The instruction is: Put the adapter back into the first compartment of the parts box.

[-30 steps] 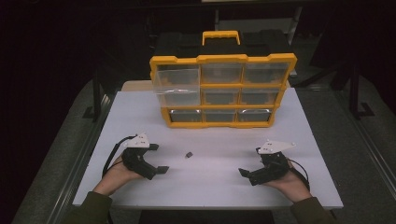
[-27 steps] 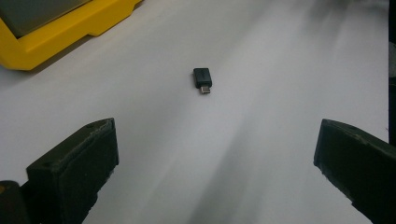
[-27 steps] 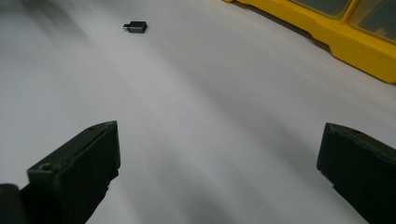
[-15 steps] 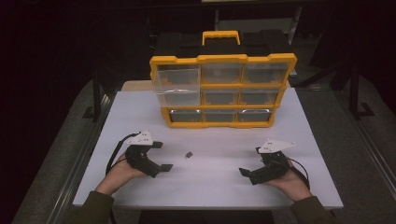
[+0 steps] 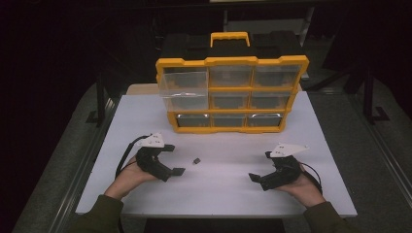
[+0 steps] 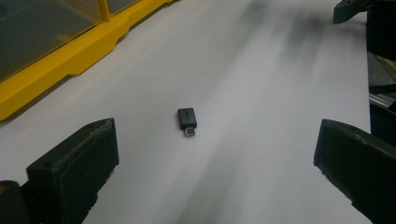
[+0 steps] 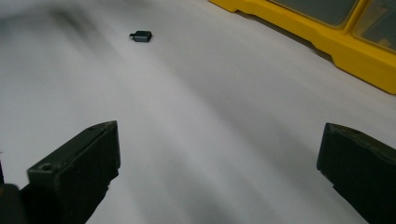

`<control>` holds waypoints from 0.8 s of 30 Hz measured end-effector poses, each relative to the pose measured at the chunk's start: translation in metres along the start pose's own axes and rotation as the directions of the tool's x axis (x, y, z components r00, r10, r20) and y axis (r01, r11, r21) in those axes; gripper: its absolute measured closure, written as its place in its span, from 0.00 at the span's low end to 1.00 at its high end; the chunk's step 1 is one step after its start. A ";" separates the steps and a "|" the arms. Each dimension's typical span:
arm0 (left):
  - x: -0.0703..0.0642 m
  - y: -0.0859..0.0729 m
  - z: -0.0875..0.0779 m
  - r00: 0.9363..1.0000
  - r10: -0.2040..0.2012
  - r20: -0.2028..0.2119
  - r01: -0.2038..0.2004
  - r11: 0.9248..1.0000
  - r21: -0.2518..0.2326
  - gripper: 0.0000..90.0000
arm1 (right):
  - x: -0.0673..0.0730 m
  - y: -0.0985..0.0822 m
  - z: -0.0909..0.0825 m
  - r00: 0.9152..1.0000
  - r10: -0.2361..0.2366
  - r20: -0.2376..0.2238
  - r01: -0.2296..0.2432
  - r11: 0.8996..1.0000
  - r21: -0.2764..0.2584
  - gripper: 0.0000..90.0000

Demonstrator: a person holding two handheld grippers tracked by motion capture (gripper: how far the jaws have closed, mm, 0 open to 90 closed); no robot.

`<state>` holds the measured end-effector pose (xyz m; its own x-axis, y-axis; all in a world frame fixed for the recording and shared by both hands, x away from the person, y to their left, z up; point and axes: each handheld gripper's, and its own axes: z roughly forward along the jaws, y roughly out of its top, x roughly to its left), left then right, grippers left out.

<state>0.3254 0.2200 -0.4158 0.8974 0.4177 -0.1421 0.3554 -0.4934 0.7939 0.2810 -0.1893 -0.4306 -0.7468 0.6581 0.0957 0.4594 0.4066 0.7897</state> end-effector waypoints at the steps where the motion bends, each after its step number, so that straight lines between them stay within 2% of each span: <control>1: 0.001 0.001 0.001 1.000 -0.001 0.000 0.001 1.000 -0.001 0.00 | 0.000 0.000 0.000 1.000 -0.003 0.001 0.003 1.000 0.000 0.00; 15: 0.001 0.014 0.011 1.000 0.018 0.006 -0.018 1.000 0.008 0.00 | 0.000 0.000 0.002 1.000 -0.001 -0.001 0.001 1.000 0.008 0.00; 24: 0.002 0.018 0.014 1.000 0.017 0.002 -0.017 1.000 0.012 0.00 | 0.001 0.000 0.003 1.000 -0.013 -0.013 0.013 1.000 0.020 0.00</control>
<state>0.3373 0.2010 -0.4098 0.9038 0.4079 -0.1293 0.3428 -0.5094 0.7893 0.2819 -0.1867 -0.4325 -0.7591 0.6443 0.0937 0.4590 0.4276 0.7787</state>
